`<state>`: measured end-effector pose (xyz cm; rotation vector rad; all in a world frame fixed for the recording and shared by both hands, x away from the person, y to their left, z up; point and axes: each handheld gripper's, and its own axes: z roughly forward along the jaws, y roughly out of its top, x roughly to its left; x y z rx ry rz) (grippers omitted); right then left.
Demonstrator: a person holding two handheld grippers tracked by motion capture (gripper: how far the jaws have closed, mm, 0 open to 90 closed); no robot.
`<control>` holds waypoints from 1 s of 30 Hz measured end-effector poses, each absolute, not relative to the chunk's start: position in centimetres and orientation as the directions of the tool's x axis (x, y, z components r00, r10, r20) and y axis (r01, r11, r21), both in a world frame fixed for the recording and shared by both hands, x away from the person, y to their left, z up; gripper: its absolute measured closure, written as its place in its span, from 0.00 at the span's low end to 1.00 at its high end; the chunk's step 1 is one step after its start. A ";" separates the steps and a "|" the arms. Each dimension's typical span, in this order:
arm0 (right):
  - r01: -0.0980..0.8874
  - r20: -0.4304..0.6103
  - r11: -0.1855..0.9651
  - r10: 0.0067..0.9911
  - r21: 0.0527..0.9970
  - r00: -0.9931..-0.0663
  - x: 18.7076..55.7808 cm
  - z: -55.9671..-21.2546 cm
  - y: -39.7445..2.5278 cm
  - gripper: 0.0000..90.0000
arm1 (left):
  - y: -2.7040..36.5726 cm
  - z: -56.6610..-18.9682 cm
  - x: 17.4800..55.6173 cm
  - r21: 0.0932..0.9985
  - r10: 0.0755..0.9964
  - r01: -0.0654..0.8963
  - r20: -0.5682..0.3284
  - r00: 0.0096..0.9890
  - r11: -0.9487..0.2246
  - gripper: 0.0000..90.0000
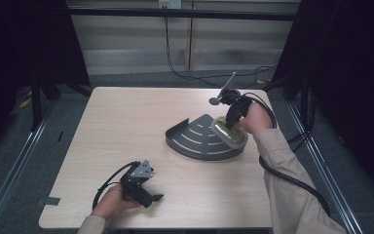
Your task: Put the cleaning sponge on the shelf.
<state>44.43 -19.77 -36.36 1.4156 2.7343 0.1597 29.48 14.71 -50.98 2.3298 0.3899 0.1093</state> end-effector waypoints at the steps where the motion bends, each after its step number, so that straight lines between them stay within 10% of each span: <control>1: 0.811 -0.004 0.573 0.817 0.116 -0.577 44.5 -36.4 -19.7 0.80 | 14.7 -51.0 29.5 0.704 0.310 0.246 -0.038 0.950 -0.667 0.00; 30: 0.819 0.006 0.562 0.824 0.118 -0.566 45.5 -37.8 -19.5 0.80 | 14.7 -51.0 29.5 0.703 0.312 0.246 -0.036 0.949 -0.667 0.00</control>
